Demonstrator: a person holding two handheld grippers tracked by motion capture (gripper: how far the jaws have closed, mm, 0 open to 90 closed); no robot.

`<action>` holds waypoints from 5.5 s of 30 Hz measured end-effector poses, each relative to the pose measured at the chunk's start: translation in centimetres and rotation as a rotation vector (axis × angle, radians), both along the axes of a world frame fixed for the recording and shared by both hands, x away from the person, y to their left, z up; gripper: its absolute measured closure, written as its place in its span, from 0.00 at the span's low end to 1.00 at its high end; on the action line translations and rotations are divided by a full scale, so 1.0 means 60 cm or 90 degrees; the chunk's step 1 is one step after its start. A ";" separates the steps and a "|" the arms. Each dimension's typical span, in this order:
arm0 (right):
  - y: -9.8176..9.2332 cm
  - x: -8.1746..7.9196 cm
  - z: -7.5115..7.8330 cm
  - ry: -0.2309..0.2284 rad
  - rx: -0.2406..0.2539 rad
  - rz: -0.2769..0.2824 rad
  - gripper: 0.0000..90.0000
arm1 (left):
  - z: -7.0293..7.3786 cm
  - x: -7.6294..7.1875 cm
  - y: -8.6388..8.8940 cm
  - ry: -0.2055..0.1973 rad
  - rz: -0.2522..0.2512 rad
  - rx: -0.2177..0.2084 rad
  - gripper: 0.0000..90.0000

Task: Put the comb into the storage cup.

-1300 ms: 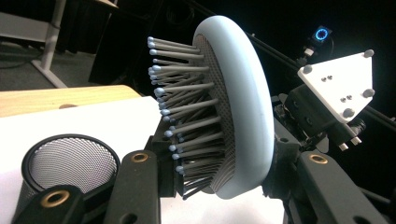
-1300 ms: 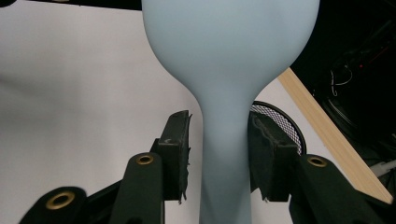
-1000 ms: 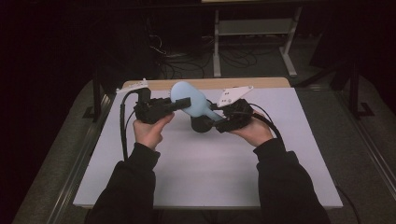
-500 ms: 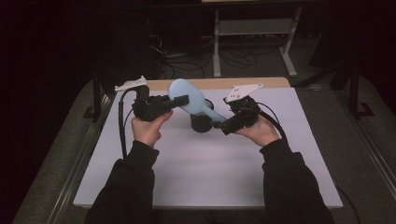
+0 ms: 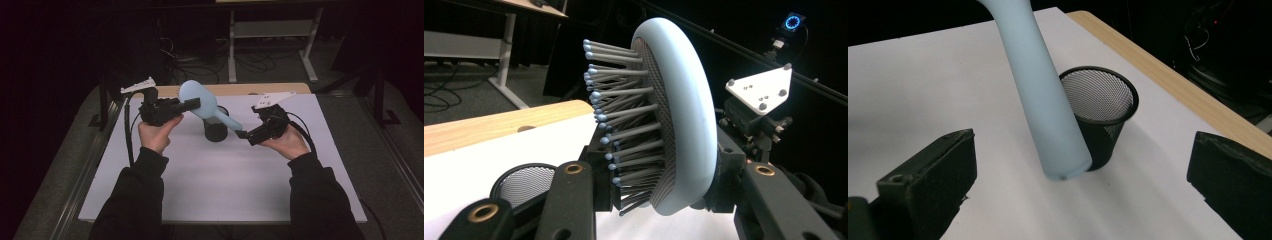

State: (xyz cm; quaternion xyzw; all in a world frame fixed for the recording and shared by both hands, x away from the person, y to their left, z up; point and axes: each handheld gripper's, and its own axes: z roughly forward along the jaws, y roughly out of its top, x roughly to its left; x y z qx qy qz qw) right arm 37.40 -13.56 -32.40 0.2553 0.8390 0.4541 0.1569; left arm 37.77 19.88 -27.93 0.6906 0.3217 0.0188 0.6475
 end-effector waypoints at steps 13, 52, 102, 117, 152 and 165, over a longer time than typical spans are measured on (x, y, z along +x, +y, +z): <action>-0.049 -0.019 -0.014 -0.006 0.033 -0.019 0.00 | 0.027 0.010 0.012 -0.022 0.016 0.003 0.65; -0.175 -0.076 -0.086 0.051 0.095 -0.092 0.00 | 0.054 0.039 0.040 -0.063 0.105 0.068 0.65; -0.231 -0.138 -0.140 0.064 0.117 -0.125 0.00 | 0.018 0.085 -0.002 -0.041 0.107 0.190 0.65; -0.238 -0.141 -0.145 0.066 0.116 -0.130 0.00 | -0.003 0.096 -0.020 -0.034 0.101 0.210 0.64; -0.247 -0.147 -0.151 0.061 0.116 -0.140 0.00 | -0.079 0.120 -0.036 0.019 0.097 0.202 0.64; -0.249 -0.148 -0.153 0.061 0.117 -0.143 0.00 | -0.092 0.120 -0.017 0.036 0.111 0.184 0.61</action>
